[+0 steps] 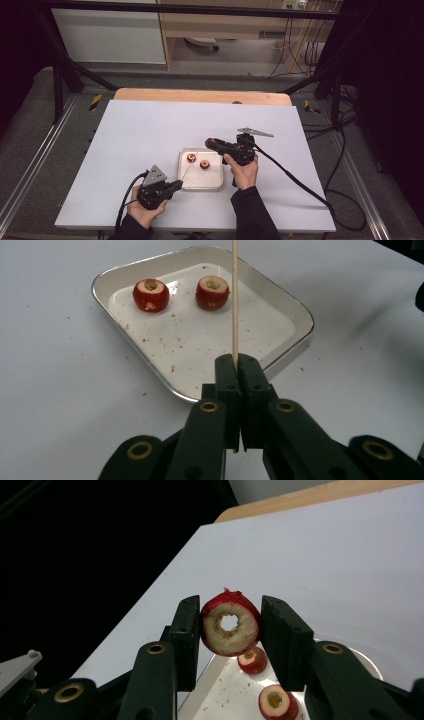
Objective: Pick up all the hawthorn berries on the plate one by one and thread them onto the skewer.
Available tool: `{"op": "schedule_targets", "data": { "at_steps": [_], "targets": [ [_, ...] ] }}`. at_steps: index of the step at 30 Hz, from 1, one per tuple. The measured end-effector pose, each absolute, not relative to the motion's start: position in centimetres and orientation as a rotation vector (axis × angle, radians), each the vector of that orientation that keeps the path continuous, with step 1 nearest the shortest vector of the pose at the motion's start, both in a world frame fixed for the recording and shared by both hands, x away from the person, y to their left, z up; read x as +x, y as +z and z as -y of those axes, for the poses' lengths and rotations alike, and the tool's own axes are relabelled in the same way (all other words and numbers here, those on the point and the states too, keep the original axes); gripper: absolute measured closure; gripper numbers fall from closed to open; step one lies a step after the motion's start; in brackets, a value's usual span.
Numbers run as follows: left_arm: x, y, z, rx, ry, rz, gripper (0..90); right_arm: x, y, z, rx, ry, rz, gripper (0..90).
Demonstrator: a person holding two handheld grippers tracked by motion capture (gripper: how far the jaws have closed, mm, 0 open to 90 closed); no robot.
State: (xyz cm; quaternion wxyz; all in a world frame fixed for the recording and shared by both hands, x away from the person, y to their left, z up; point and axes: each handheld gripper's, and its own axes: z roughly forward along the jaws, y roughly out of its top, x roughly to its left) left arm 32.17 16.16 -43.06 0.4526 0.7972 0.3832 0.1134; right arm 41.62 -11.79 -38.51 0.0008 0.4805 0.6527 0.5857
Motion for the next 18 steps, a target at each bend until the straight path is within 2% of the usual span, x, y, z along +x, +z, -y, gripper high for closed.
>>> {"op": "schedule_targets", "data": {
  "at_steps": [18],
  "targets": [
    [32.8,-42.4,-13.9,1.911,0.25,-0.951,88.3,41.4,-38.3,11.9,1.469,2.025,-1.849,61.4]
  ]
}}
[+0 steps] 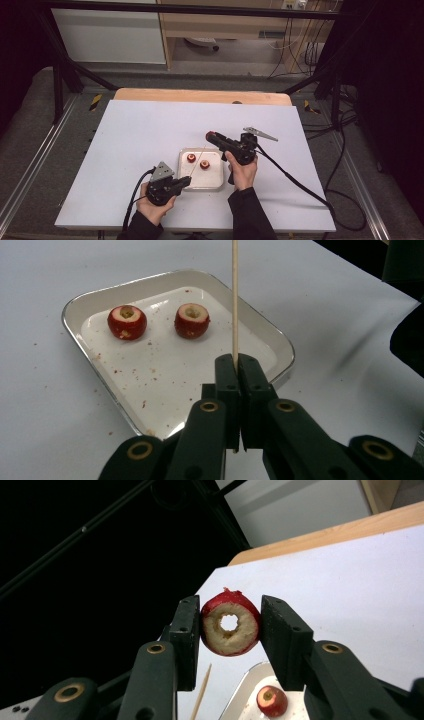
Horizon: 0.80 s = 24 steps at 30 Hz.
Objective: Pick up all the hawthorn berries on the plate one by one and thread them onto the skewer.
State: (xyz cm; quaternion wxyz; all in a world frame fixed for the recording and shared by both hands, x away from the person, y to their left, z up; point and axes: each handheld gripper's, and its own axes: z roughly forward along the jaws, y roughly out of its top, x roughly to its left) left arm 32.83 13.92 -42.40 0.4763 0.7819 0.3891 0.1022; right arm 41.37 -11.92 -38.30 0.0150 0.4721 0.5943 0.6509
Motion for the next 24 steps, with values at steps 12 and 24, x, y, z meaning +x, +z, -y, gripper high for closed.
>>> {"op": "schedule_targets", "data": {
  "at_steps": [12,24],
  "targets": [
    [33.05,-41.97,-13.74,1.886,0.259,-0.957,88.3,41.11,-38.37,11.65,1.454,2.086,-1.788,61.5],
    [33.13,-41.86,-13.67,1.884,0.267,-0.954,88.3,40.9,-38.6,11.39,1.443,2.113,-1.773,61.5]
  ]
}}
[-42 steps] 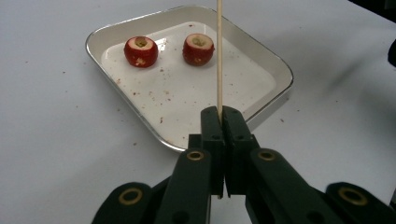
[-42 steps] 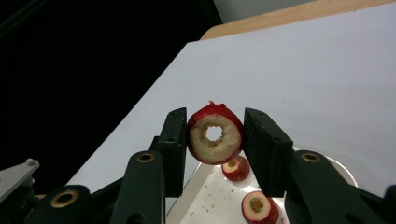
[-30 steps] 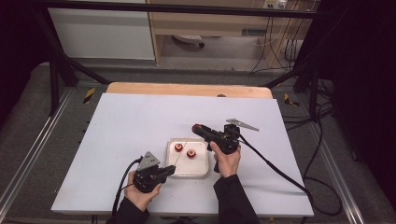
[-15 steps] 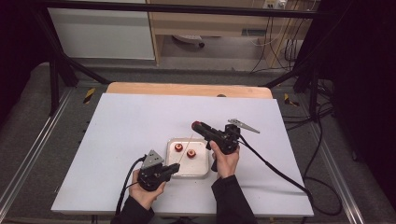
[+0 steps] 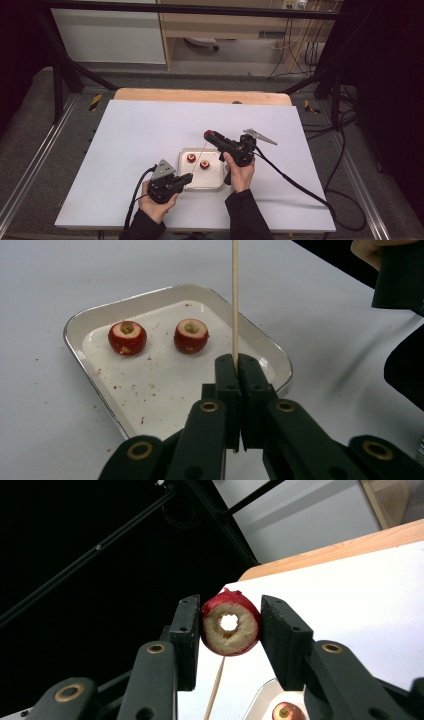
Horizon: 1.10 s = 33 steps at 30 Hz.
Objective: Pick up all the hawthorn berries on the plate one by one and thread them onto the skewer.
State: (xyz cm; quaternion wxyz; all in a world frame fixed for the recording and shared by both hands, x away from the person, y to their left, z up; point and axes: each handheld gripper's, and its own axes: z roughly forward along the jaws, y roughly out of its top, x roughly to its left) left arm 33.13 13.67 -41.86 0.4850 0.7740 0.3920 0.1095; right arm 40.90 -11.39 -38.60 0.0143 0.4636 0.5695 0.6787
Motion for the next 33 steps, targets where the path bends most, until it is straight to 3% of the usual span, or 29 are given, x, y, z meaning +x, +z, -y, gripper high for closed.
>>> {"op": "schedule_targets", "data": {
  "at_steps": [33],
  "targets": [
    [34.5,-41.1,-12.9,1.841,0.282,-0.998,88.6,39.4,-41.0,9.7,1.434,2.079,-1.911,61.8]
  ]
}}
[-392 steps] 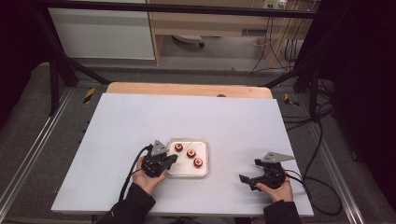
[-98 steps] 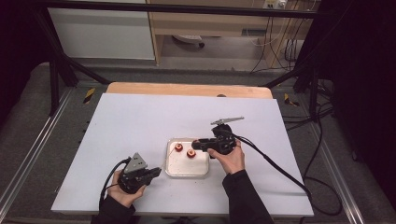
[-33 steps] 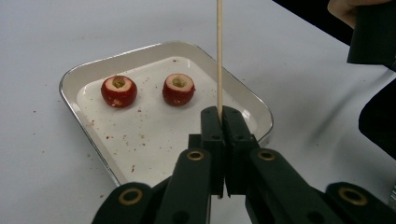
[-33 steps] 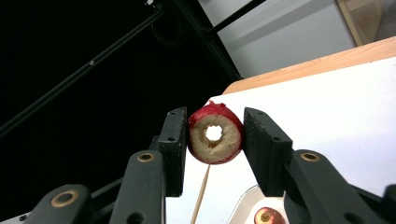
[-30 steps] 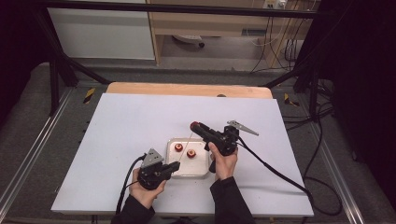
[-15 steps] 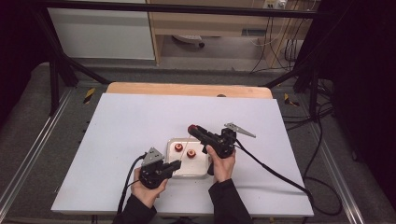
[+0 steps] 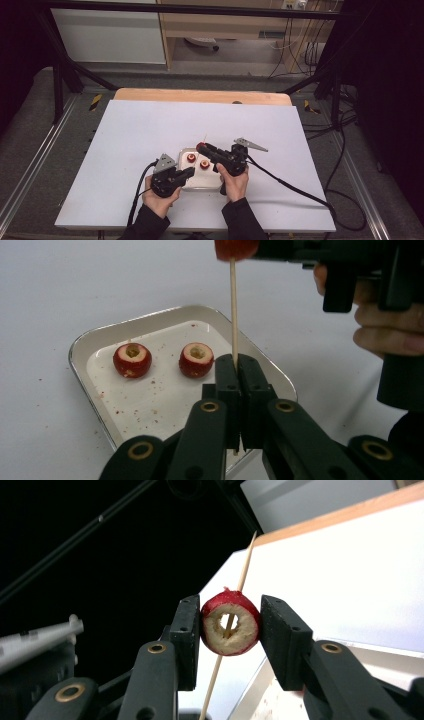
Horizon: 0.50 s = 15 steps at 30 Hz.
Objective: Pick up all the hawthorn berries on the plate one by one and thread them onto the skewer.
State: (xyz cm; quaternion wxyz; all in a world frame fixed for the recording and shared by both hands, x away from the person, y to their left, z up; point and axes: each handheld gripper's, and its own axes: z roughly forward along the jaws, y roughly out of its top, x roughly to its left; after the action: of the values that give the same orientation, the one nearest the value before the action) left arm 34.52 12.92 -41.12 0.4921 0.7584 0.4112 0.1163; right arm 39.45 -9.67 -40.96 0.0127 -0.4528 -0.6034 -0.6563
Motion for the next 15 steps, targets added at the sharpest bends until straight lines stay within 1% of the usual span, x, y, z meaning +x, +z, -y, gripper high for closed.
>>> {"op": "schedule_targets", "data": {
  "at_steps": [8,15],
  "targets": [
    [35.2,-41.1,-12.7,1.846,0.292,-0.992,88.6,38.2,-42.4,8.8,-1.389,-1.971,1.94,61.8],
    [35.4,-41.3,-12.6,1.851,0.299,-0.98,88.5,38.0,-42.7,8.6,-1.385,-1.943,1.953,61.7]
  ]
}}
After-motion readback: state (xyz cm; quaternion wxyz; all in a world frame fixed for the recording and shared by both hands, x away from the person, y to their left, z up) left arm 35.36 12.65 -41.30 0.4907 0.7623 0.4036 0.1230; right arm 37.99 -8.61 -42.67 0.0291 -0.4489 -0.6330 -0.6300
